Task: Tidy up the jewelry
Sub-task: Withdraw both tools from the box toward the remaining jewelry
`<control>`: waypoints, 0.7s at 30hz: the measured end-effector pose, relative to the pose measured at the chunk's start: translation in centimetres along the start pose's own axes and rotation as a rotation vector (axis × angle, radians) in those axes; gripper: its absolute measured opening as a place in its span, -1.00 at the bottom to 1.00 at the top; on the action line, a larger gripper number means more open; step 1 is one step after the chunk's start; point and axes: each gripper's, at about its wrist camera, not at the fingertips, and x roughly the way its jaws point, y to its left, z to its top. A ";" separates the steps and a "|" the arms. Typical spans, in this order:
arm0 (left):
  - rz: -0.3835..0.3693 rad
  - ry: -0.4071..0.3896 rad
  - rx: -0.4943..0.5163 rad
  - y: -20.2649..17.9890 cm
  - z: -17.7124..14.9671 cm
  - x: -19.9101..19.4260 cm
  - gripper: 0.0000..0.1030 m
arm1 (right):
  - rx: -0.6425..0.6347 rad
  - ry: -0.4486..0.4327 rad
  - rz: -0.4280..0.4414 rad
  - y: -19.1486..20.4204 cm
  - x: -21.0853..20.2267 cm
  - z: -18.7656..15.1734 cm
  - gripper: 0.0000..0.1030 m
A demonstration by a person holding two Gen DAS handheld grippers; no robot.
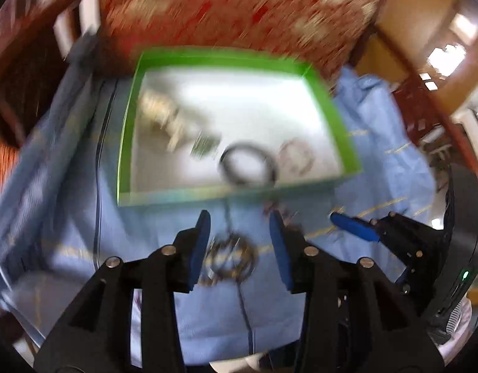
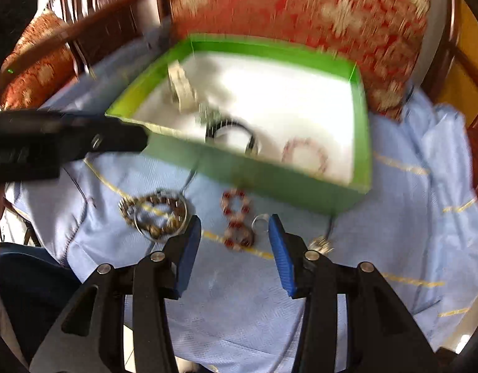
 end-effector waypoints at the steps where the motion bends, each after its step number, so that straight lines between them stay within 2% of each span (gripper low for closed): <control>1: 0.029 0.034 -0.049 0.6 -0.8 1.1 -0.16 | 0.009 0.013 0.001 0.1 0.8 -0.1 -0.12; 5: 0.115 0.114 -0.131 2.2 -2.4 3.5 -0.16 | 0.013 0.041 -0.015 0.9 2.7 -0.1 -0.12; 7: 0.143 0.118 -0.143 3.1 -2.6 3.5 -0.13 | 0.014 0.060 -0.022 1.3 3.7 -0.2 -0.12; 10: 0.152 0.111 -0.159 3.8 -2.6 3.1 0.03 | 0.001 0.078 -0.038 2.0 4.7 -0.2 -0.12; 14: 0.164 0.108 -0.155 4.1 -2.8 2.9 0.11 | -0.017 0.080 -0.080 2.6 5.8 0.2 -0.12; 15: 0.166 0.110 -0.152 4.1 -2.7 2.9 0.11 | -0.030 0.079 -0.092 2.9 5.9 0.2 -0.19; 16: 0.169 0.111 -0.147 4.0 -2.7 2.9 0.12 | -0.040 0.076 -0.102 3.3 5.9 0.2 -0.37; 18: 0.167 0.113 -0.140 4.0 -2.7 2.8 0.13 | -0.046 0.077 -0.113 3.5 5.9 0.2 -0.59; 21: 0.168 0.117 -0.131 3.8 -2.7 2.9 0.14 | -0.039 0.090 -0.119 3.5 5.9 0.0 -0.73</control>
